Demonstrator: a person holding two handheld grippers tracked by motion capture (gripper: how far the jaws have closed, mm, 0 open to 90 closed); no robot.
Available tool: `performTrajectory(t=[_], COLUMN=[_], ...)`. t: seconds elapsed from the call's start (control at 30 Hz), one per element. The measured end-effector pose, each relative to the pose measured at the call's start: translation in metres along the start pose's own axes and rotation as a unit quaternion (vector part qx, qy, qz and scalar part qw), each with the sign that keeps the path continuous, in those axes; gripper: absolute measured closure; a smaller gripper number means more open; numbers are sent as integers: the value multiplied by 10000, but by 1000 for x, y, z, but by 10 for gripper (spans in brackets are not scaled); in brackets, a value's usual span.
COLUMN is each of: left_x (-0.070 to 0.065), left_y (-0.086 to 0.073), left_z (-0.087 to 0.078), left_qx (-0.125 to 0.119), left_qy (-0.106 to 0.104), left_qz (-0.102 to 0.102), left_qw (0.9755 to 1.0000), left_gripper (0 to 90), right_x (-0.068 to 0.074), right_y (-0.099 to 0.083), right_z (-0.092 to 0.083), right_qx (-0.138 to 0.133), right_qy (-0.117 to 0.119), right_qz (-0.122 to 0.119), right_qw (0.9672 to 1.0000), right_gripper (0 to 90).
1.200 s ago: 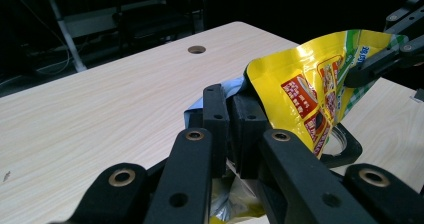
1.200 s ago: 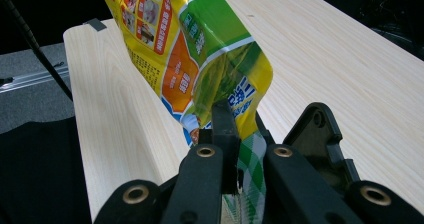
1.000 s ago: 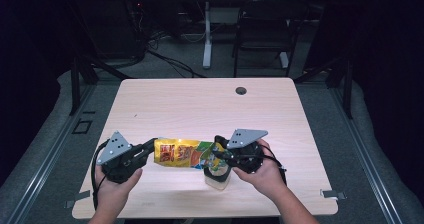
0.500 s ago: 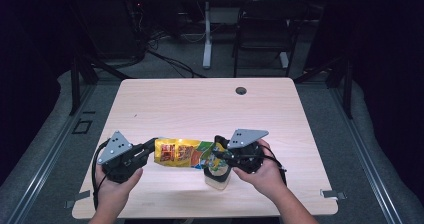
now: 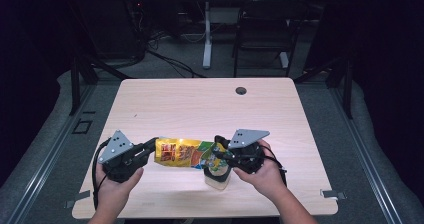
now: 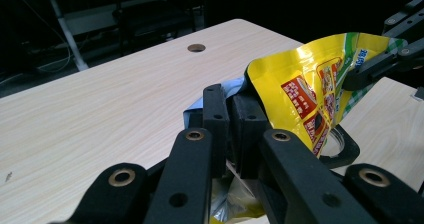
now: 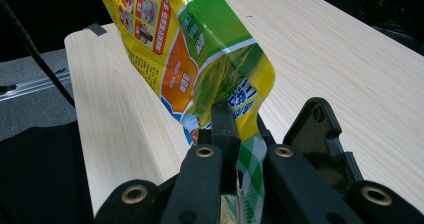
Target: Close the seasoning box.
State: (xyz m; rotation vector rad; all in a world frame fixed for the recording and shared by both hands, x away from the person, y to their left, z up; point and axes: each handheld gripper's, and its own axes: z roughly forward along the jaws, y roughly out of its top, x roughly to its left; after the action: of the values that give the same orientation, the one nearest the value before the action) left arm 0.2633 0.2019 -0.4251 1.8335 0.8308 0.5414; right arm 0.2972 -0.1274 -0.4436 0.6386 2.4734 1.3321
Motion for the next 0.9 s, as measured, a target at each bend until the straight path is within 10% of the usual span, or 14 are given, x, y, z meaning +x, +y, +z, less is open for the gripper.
performTrajectory(t=[0.9], left_x=[-5], left_y=[6], left_z=[0], left_qx=[102], left_qy=[63], left_qz=[-92], left_qw=[9999], left_gripper=[861], right_x=[-1], right_y=[-3], right_z=[0], right_qx=[-75], right_qy=[-11], right_qz=[178], right_qw=[9998], right_gripper=[873])
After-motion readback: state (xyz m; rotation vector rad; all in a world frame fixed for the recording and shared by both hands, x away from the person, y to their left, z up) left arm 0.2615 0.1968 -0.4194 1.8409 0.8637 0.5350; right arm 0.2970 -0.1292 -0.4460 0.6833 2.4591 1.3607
